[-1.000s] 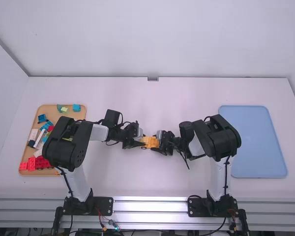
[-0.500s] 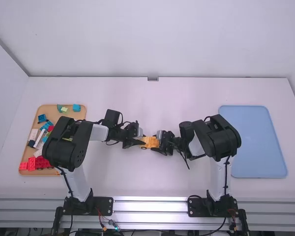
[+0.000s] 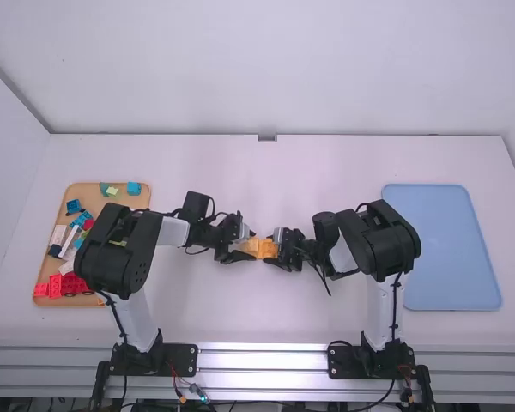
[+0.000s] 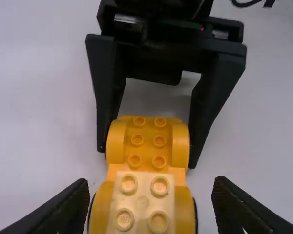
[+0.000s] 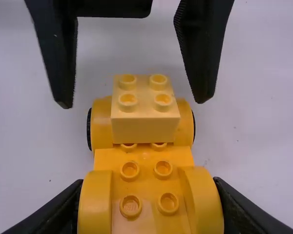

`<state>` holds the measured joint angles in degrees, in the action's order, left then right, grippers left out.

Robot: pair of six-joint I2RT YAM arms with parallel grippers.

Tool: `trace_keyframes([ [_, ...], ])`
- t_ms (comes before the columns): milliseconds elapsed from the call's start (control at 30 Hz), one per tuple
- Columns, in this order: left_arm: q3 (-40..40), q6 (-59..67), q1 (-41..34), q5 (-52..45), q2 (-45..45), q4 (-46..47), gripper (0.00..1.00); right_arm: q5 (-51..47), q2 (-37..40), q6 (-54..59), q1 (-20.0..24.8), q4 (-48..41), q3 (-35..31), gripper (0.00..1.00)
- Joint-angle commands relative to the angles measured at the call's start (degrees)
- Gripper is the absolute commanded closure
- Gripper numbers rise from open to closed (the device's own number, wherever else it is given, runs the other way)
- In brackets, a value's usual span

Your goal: Assemble lego blocks to make yellow taxi

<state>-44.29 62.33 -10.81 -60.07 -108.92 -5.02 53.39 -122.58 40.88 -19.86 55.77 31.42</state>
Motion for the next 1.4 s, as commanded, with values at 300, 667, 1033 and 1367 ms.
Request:
trace_keyframes([
  [300,-4.3,0.0,2.7,2.6,5.9,10.8,0.98,-0.7,-0.6,-0.6,-0.1,-0.7,-0.3,0.37],
  [667,-2.4,-0.1,-1.1,3.7,2.0,7.7,0.98,-0.7,-0.6,-0.6,-0.1,-0.7,-0.3,0.37],
  [1033,0.3,-2.8,-1.1,5.6,1.9,4.2,0.98,-0.7,-0.6,-0.6,-0.1,-0.7,-0.3,0.37],
  [1367,4.1,-6.0,-1.9,8.1,1.9,-1.4,0.98,-0.7,-0.6,-0.6,-0.1,-0.7,-0.3,0.37],
])
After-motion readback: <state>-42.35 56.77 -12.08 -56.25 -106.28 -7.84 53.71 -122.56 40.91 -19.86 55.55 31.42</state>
